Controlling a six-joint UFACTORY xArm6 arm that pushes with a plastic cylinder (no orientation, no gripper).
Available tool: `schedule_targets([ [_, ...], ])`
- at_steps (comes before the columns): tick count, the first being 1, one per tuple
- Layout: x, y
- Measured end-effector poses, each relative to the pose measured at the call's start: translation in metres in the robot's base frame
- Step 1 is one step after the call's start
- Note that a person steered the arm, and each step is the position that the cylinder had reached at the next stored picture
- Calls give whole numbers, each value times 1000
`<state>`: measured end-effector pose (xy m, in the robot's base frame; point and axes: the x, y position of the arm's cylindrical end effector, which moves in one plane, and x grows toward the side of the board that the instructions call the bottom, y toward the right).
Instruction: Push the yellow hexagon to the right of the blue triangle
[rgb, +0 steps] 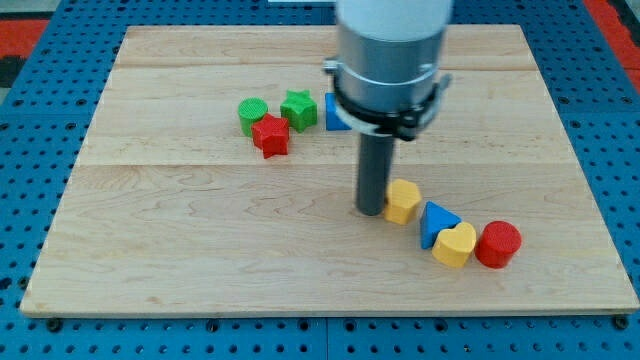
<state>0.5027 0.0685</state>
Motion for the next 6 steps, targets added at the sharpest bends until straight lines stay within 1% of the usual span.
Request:
schedule_targets([
  [1,1,19],
  [3,1,19],
  [4,-37,13],
  [5,-32,68],
  [6,-31,72],
])
